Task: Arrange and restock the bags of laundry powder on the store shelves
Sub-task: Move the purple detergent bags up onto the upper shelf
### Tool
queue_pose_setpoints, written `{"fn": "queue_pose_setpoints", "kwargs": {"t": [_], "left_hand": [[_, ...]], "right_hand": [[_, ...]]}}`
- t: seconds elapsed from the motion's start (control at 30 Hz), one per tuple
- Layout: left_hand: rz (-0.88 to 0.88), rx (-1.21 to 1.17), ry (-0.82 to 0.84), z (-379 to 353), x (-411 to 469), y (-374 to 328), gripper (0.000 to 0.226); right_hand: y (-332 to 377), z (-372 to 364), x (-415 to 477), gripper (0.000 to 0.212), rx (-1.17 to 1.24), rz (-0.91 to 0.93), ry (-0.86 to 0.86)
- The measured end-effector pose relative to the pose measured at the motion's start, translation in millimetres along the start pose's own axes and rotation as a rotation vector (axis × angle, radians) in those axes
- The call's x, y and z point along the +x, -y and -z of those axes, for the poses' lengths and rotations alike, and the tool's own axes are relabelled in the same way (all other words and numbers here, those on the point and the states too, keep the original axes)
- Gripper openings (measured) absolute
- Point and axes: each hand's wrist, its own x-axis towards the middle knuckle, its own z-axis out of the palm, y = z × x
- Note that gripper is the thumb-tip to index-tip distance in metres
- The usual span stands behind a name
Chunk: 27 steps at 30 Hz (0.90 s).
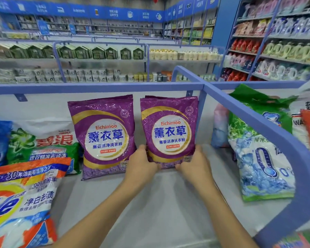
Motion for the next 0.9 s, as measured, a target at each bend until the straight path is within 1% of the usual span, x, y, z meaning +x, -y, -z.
{"fn": "queue_pose_setpoints", "kwargs": {"t": [0.07,0.13,0.27,0.43,0.53,0.67,0.73,0.83,0.9], "left_hand": [[-0.067,0.041,-0.080,-4.0,0.8,-1.6,0.044],[-0.110,0.035,-0.106,-6.8,2.4,-2.2,0.041],[-0.121,0.050,-0.102,-8.6,1.0,-2.3,0.041],[-0.108,0.140,-0.085,-4.1,-6.5,-2.2,0.028],[-0.129,0.171,-0.063,-1.6,-15.1,1.1,0.023],[-0.200,0.175,-0.001,6.3,-36.1,0.4,0.041],[-0.230,0.271,-0.015,14.3,-52.2,1.8,0.053],[-0.235,0.440,-0.066,26.4,-86.5,7.0,0.074],[-0.250,0.519,-0.118,31.2,-114.3,10.4,0.076]], "right_hand": [[-2.0,0.9,3.2,0.054,-0.035,0.022,-0.041],[-4.4,1.7,5.4,0.049,-0.036,0.045,-0.079],[-8.9,5.4,4.9,0.052,-0.045,0.059,-0.048],[-7.2,9.8,-6.1,0.050,-0.099,0.092,-0.033],[-9.5,11.9,-16.2,0.054,-0.130,0.130,-0.018],[-9.9,21.2,-35.5,0.061,-0.203,0.201,-0.009],[-6.0,28.9,-54.2,0.067,-0.254,0.258,0.026],[2.8,45.4,-91.1,0.076,-0.369,0.370,0.137],[2.3,57.2,-115.3,0.070,-0.386,0.453,0.164]]}}
